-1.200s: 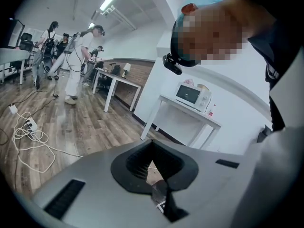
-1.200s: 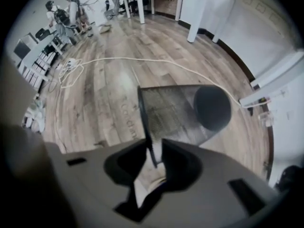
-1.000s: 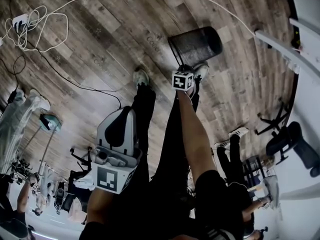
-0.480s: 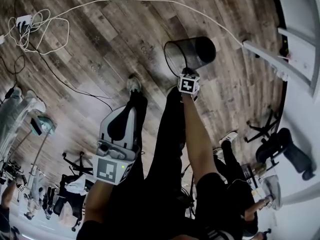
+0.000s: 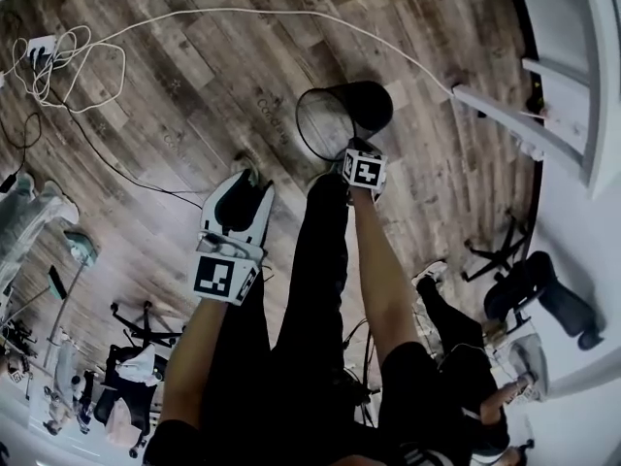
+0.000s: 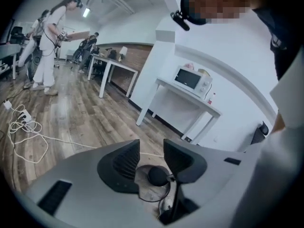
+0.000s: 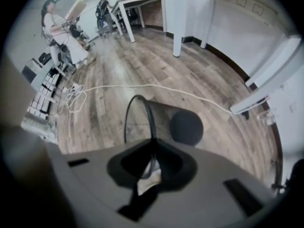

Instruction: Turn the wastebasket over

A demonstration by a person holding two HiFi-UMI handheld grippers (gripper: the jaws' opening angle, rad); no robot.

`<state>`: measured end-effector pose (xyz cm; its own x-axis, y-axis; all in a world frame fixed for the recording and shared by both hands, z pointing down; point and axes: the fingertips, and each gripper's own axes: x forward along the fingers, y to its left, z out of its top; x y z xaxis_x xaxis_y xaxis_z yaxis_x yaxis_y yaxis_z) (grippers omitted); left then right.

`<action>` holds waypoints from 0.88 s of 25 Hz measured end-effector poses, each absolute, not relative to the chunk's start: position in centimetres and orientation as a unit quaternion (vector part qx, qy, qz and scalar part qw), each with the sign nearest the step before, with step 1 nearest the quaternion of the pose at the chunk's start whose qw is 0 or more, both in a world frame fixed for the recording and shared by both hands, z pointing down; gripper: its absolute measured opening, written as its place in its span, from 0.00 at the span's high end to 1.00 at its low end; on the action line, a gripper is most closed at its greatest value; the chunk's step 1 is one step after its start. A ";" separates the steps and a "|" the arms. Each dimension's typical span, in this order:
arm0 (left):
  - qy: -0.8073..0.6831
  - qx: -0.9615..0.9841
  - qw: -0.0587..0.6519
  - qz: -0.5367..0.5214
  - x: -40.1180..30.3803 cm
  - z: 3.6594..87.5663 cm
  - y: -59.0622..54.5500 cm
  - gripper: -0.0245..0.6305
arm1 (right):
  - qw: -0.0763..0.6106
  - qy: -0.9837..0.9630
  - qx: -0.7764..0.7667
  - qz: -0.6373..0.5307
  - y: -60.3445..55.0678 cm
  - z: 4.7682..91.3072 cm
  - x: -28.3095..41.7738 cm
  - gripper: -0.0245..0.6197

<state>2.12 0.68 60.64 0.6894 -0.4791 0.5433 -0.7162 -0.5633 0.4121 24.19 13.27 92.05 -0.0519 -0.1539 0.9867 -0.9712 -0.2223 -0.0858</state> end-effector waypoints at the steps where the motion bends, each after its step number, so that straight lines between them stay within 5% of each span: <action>1: -0.339 0.861 0.322 0.199 2.4 62.7 0.9 0.66 | 0.379 -0.491 0.570 0.539 13.4 91.8 24.1 0.88; 8: -0.327 0.813 0.386 0.286 1.5 77.0 2.3 0.55 | 0.320 -0.507 0.548 0.583 13.0 88.7 21.1 0.88; 22: -0.332 0.729 0.482 0.354 -4.6 85.6 5.6 0.53 | 0.212 -0.606 0.488 0.591 8.2 76.2 13.3 0.88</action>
<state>-4.63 5.57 85.57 0.5279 -0.1428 0.8372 -0.8265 -0.3135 0.4676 13.28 8.19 76.18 -0.4329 -0.3414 0.8343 -0.8429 -0.1748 -0.5089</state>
